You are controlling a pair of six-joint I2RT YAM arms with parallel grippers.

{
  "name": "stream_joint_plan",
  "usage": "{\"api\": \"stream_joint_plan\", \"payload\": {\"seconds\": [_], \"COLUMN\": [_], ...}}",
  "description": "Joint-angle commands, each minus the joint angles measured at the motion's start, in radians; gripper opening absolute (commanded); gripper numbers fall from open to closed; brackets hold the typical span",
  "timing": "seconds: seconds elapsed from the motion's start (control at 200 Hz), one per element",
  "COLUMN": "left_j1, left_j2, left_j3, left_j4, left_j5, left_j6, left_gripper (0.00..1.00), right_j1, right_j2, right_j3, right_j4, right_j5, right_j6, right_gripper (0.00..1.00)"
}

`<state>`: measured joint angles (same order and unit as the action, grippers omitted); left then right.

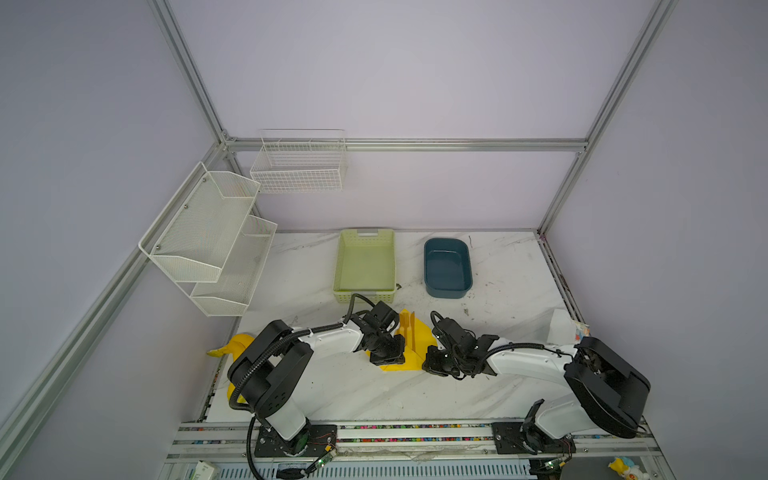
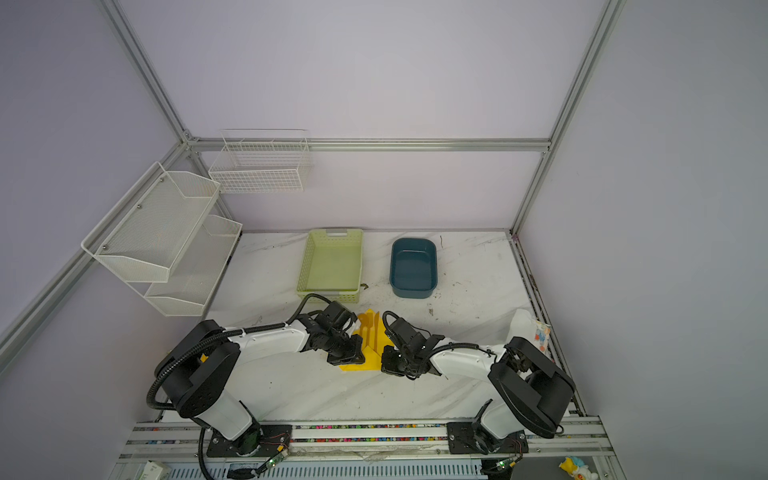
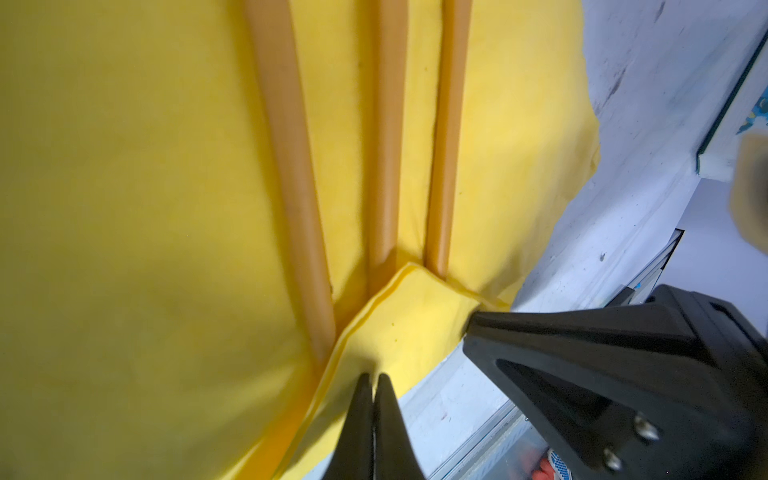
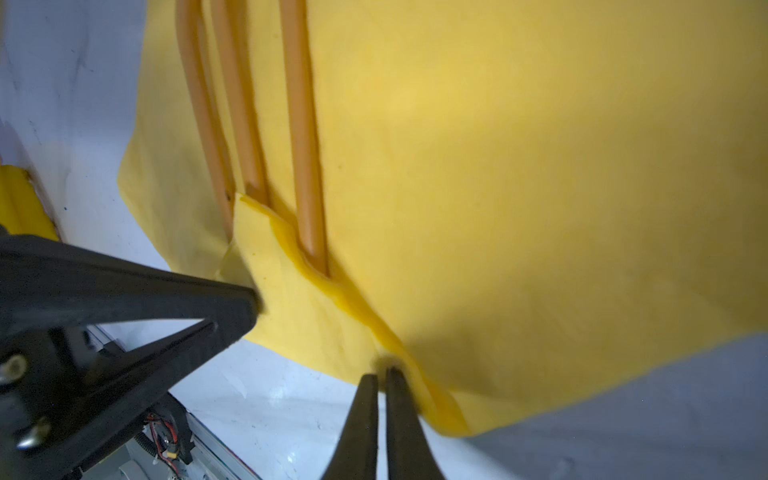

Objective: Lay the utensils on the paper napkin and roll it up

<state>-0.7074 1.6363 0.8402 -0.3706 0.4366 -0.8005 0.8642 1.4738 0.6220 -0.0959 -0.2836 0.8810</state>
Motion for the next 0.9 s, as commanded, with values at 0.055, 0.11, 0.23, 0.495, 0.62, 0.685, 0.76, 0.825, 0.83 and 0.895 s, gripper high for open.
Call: {"api": "stream_joint_plan", "payload": {"seconds": [0.055,0.11,0.23,0.495,0.62,0.685,0.76,0.825,0.83,0.895], "left_j1": [-0.001,-0.001,0.0,0.0,0.0,0.0,0.0,0.001,0.0,0.0], "left_j2": [-0.022,-0.02,-0.022,-0.022,-0.026,-0.027,-0.028,-0.029,-0.029,-0.03], "left_j3": [0.042,0.042,0.042,0.04,0.04,0.04,0.04,0.041,0.041,0.043], "left_j4": [0.012,0.011,0.01,0.008,0.007,0.005,0.006,0.004,0.004,0.003], "left_j5": [-0.002,-0.002,-0.002,-0.006,-0.009,-0.009,-0.01,-0.009,-0.01,-0.01], "left_j6": [0.011,0.012,0.013,0.014,0.014,0.014,0.014,0.015,0.015,0.015], "left_gripper": [0.05,0.05,0.05,0.05,0.05,0.05,0.05,0.05,0.05,0.05], "right_j1": [0.006,0.006,0.005,0.004,0.005,0.004,0.004,0.004,0.004,0.004], "right_j2": [-0.018,-0.044,-0.077,-0.02,-0.025,-0.044,-0.071,-0.082,-0.082,-0.077], "right_j3": [0.016,0.021,0.015,-0.011,0.003,0.013,0.018,0.014,0.013,0.006], "right_j4": [-0.066,-0.082,-0.096,-0.085,-0.102,-0.112,-0.118,-0.12,-0.12,-0.12], "right_j5": [0.034,0.045,0.063,0.077,0.073,0.076,0.083,0.09,0.09,0.092], "right_j6": [-0.007,0.007,0.025,0.006,0.003,0.006,0.015,0.019,0.02,0.021], "right_gripper": [0.12,0.12,0.11,0.11,0.11,0.11,0.11,0.11,0.11,0.11]}}
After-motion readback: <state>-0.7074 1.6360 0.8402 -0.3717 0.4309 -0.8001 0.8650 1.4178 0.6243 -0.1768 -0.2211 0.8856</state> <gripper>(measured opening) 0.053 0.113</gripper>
